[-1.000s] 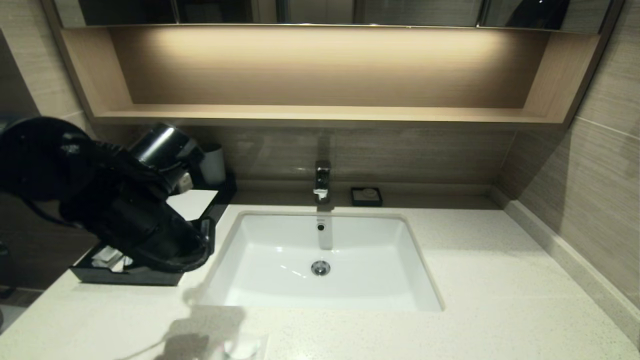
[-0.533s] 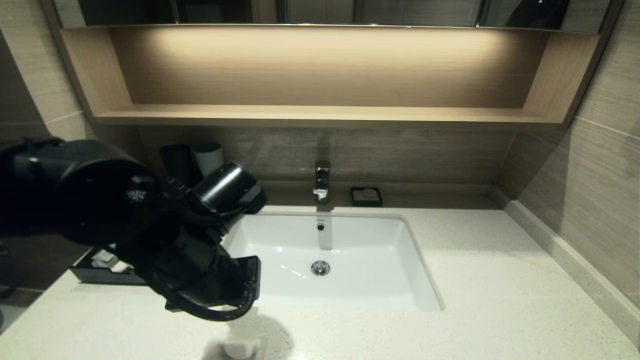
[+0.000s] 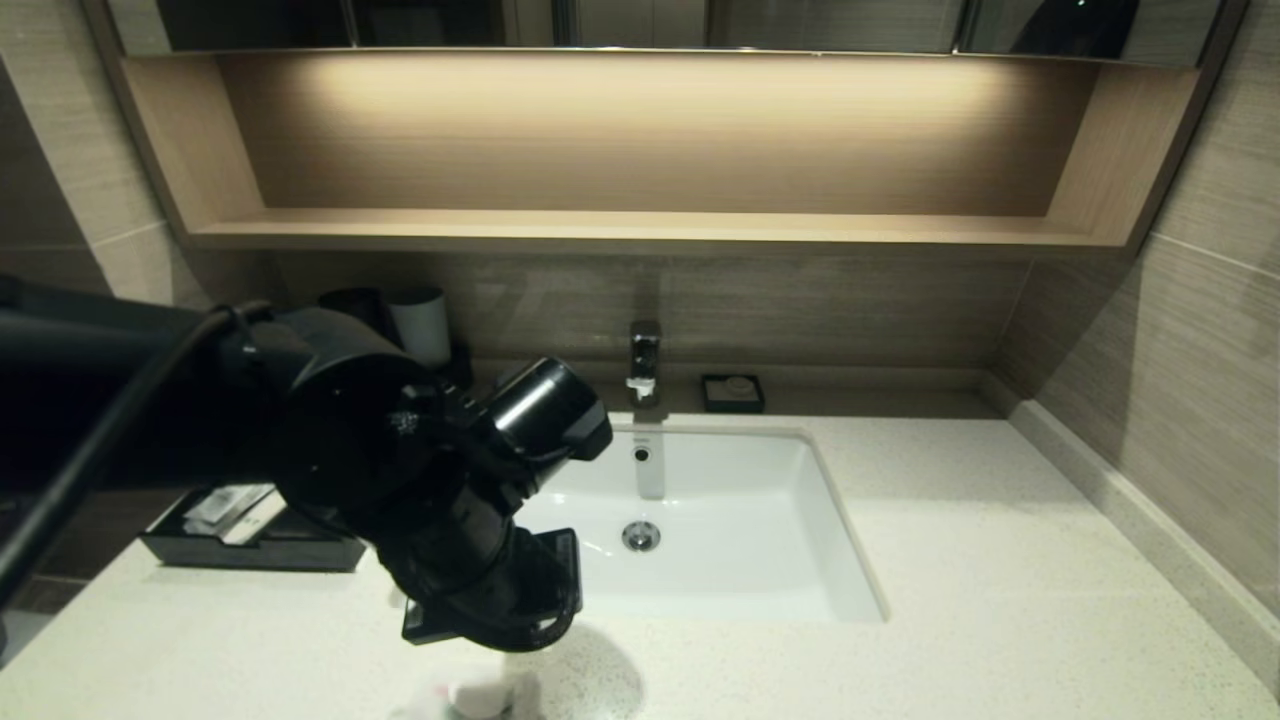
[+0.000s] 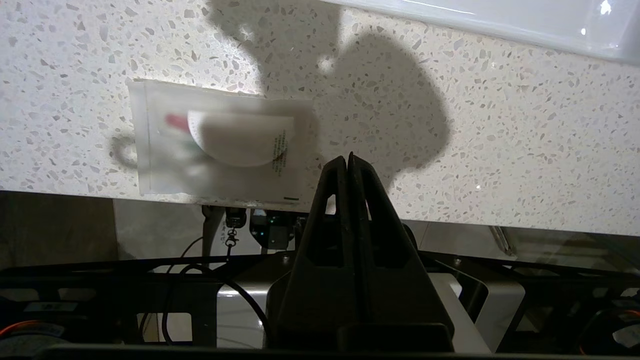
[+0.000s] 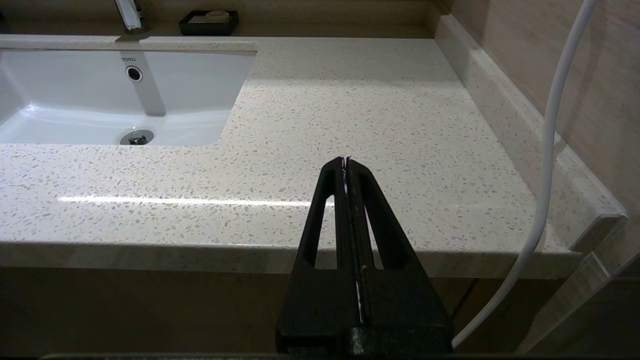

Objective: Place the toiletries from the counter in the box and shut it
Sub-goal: Pick up the bathroom toiletry

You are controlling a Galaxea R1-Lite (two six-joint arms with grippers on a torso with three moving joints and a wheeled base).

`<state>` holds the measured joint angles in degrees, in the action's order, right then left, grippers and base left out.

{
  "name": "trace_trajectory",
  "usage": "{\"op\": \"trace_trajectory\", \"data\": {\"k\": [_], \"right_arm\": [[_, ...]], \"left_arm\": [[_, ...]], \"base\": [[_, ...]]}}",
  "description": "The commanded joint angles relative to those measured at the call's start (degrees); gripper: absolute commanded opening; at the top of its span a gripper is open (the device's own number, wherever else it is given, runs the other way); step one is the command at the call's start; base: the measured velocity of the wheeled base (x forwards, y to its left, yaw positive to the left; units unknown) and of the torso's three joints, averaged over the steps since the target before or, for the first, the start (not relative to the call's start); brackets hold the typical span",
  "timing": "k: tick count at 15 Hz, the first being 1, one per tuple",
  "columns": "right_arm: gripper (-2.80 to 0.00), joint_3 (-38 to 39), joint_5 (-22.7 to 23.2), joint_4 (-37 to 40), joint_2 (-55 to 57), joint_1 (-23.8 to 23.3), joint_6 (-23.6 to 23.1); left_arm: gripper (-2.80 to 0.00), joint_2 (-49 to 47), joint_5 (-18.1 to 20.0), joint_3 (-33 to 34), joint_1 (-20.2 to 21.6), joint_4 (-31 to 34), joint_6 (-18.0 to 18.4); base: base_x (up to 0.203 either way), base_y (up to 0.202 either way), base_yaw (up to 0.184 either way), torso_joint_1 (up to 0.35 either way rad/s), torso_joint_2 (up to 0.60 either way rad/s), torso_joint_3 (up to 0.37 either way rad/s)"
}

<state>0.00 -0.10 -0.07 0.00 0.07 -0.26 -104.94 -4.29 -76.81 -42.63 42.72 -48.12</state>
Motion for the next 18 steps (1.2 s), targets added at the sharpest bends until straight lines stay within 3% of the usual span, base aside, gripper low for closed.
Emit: {"op": "trace_trajectory", "data": {"k": [1,10,18], "right_arm": [[-2.80,0.1,0.0,0.0,0.0,0.0,0.0],[-2.80,0.1,0.0,0.0,0.0,0.0,-0.1],[-2.80,0.1,0.0,0.0,0.0,0.0,0.0]], "left_arm": [[-2.80,-2.2,0.0,-0.1,-0.1,0.3,-1.3],[-2.80,-3.4,-0.3,0.2,1.1,0.3,-8.2],[-2.80,0.1,0.2,2.8,4.7,2.8,-9.2]], "base": [[0.000,0.000,0.000,0.000,0.00,0.000],[0.000,0.000,0.000,0.000,0.00,0.000],[0.000,0.000,0.000,0.000,0.00,0.000]]}}
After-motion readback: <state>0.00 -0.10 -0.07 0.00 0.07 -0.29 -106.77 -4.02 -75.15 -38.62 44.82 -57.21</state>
